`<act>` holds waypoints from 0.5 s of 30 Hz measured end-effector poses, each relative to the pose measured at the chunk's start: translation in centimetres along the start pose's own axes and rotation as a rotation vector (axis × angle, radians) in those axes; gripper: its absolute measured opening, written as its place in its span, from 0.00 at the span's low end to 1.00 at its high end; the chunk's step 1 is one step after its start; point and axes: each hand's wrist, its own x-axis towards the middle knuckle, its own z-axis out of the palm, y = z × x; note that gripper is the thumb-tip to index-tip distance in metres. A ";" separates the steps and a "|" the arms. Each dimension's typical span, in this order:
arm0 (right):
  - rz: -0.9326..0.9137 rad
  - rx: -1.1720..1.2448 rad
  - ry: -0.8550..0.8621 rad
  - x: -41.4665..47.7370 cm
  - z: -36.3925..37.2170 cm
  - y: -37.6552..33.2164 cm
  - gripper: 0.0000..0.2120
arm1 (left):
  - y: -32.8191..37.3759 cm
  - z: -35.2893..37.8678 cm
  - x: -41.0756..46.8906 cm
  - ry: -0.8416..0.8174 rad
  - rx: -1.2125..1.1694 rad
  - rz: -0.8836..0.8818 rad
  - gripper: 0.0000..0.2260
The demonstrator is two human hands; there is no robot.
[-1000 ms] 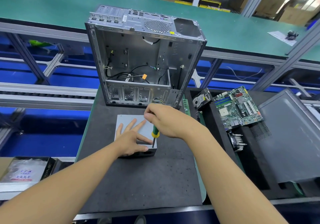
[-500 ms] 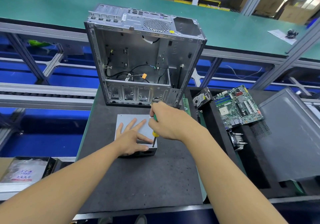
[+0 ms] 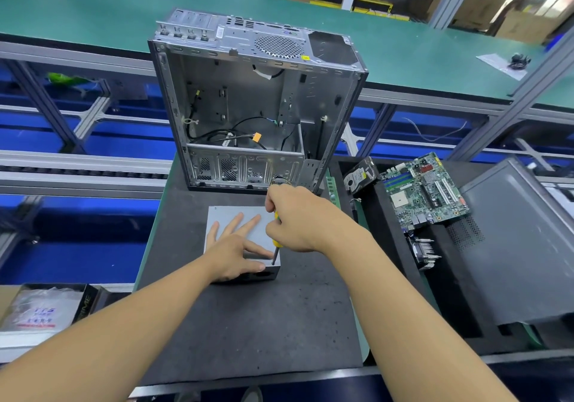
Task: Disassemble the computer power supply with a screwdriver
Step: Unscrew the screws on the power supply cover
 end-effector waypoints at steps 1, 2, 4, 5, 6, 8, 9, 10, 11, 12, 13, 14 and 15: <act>0.003 -0.033 0.024 0.0 0.2 0.0 0.05 | 0.0 0.0 0.0 -0.001 0.005 0.000 0.16; 0.008 -0.070 0.047 0.1 0.4 -0.1 0.06 | 0.0 0.0 0.1 -0.003 0.008 0.000 0.16; 0.022 -0.134 0.077 0.3 0.6 -0.1 0.11 | -0.1 0.0 0.2 -0.005 0.008 0.003 0.16; 0.026 -0.160 0.088 0.4 0.6 -0.2 0.12 | -0.2 0.0 0.2 -0.008 0.008 0.003 0.16; 0.021 -0.181 0.093 0.5 0.6 -0.1 0.11 | -0.2 0.0 0.2 -0.010 0.010 0.003 0.16; 0.002 -0.179 0.088 0.6 0.7 0.0 0.05 | -0.3 0.0 0.3 -0.008 0.006 0.005 0.15; -0.002 -0.152 0.074 0.5 0.6 0.1 0.03 | -0.3 0.0 0.3 -0.008 0.002 0.008 0.16; -0.004 -0.123 0.051 0.5 0.4 0.1 0.03 | -0.3 0.0 0.3 -0.007 0.000 0.011 0.16; -0.009 -0.098 0.023 0.4 0.1 0.2 0.05 | -0.2 0.0 0.2 -0.006 0.001 0.014 0.16; -0.016 -0.081 -0.004 0.4 -0.1 0.2 0.08 | -0.2 -0.1 0.2 -0.005 0.002 0.018 0.16; -0.021 -0.067 -0.025 0.3 -0.2 0.2 0.09 | -0.2 -0.1 0.2 -0.005 0.002 0.021 0.17; -0.023 -0.060 -0.038 0.2 -0.2 0.2 0.10 | -0.2 -0.1 0.2 -0.006 0.003 0.022 0.17; -0.023 -0.068 -0.035 0.2 -0.1 0.2 0.10 | -0.2 -0.1 0.2 -0.006 0.003 0.021 0.17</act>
